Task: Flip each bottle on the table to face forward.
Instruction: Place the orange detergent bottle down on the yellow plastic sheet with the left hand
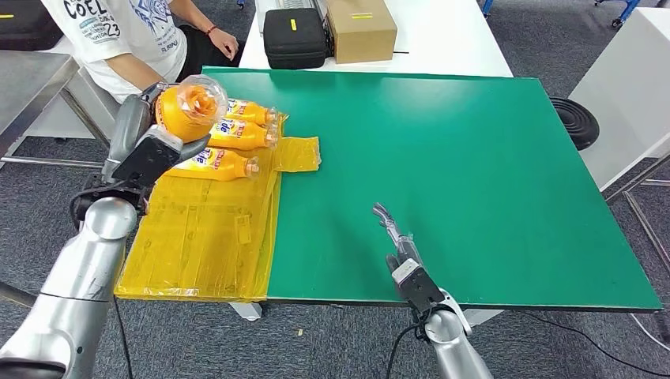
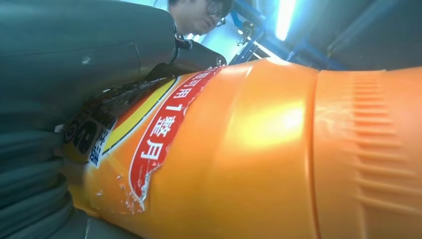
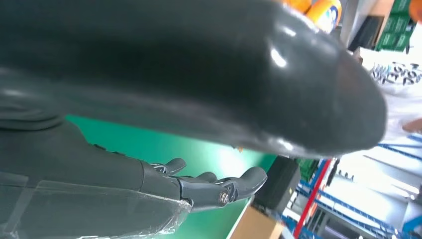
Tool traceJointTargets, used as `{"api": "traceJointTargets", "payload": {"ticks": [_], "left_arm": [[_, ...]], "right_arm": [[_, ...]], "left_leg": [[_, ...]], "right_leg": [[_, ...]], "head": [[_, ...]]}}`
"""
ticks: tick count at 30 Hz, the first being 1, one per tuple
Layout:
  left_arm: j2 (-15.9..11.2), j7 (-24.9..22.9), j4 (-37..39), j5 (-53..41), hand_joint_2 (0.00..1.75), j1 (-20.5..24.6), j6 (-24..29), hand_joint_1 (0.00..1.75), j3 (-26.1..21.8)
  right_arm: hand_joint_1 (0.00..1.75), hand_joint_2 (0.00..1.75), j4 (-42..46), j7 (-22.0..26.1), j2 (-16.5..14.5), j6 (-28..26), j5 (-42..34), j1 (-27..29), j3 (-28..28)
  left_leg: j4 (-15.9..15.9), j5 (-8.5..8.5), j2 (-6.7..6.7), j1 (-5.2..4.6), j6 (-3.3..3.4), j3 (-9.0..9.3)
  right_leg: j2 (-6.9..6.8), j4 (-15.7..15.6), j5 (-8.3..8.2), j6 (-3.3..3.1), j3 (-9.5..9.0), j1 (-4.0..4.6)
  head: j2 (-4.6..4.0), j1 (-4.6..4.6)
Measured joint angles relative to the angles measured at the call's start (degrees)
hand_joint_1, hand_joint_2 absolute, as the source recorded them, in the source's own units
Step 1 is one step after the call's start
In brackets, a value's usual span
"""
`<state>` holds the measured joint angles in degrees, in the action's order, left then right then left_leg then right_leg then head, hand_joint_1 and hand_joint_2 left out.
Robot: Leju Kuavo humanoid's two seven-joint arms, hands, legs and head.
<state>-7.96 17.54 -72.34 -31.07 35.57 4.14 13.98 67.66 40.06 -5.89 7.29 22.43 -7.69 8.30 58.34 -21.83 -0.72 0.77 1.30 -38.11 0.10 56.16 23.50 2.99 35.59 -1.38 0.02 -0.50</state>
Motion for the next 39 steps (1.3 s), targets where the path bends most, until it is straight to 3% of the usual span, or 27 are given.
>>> {"api": "traceJointTargets", "payload": {"ticks": [8, 12, 17, 23, 33, 39], "left_arm": [[-4.2, -4.1, -0.4, -7.3, 1.75, 2.7, -5.5, 1.75, 1.5], [-7.6, -6.3, 1.7, -15.1, 1.75, 4.2, -14.0, 1.75, 5.4], [-9.3, -6.4, 8.6, -18.6, 1.75, 6.1, -18.3, 1.75, 11.7], [-10.7, -5.7, 14.9, -20.5, 1.75, 4.1, -17.0, 1.75, 17.7], [-12.8, -6.3, 15.5, -22.3, 1.75, -4.4, -15.5, 1.75, 21.0], [-13.0, -6.3, 15.6, -22.3, 1.75, -5.5, -15.3, 1.75, 21.8]], "right_arm": [[0.00, 0.00, 3.4, 0.0, -0.4, 0.2, 0.0, 1.4, -2.6], [0.00, 1.75, 6.0, 0.0, -0.8, 0.1, -1.7, 2.1, -4.6], [0.00, 1.75, 8.6, 0.0, -1.3, -0.1, -3.5, 2.1, -7.3], [0.00, 1.75, 10.4, 0.0, -2.0, -0.1, -3.7, 2.3, -8.8], [0.00, 1.75, 10.9, 0.0, -2.0, -1.2, -5.3, 2.8, -9.0], [0.00, 1.75, 10.9, 0.0, -2.0, -1.3, -5.3, 2.8, -8.9]], "left_leg": [[0.0, 0.00, 0.13, 0.01, -0.01, 0.01], [0.0, 0.00, 0.19, 0.01, -0.02, 0.02], [0.0, 0.00, 0.18, 0.01, -0.02, 0.00], [0.0, -0.03, 0.24, 0.00, -0.06, 0.00], [0.0, -0.07, 0.24, 0.04, -0.12, -0.13], [0.0, -0.07, 0.21, 0.03, -0.12, -0.13]], "right_leg": [[0.08, 0.0, -0.01, -0.02, 0.04, 0.01], [0.13, 0.0, -0.01, -0.03, 0.07, 0.01], [0.16, 0.0, -0.02, -0.03, 0.07, 0.01], [0.27, 0.0, -0.02, -0.03, 0.09, 0.01], [0.28, 0.0, 0.04, -0.10, 0.22, 0.03], [0.27, 0.0, 0.03, -0.09, 0.19, 0.03]], "head": [[0.00, 0.01], [0.00, 0.01], [0.00, 0.01], [0.00, 0.01], [0.00, 0.01], [0.00, 0.01]]}}
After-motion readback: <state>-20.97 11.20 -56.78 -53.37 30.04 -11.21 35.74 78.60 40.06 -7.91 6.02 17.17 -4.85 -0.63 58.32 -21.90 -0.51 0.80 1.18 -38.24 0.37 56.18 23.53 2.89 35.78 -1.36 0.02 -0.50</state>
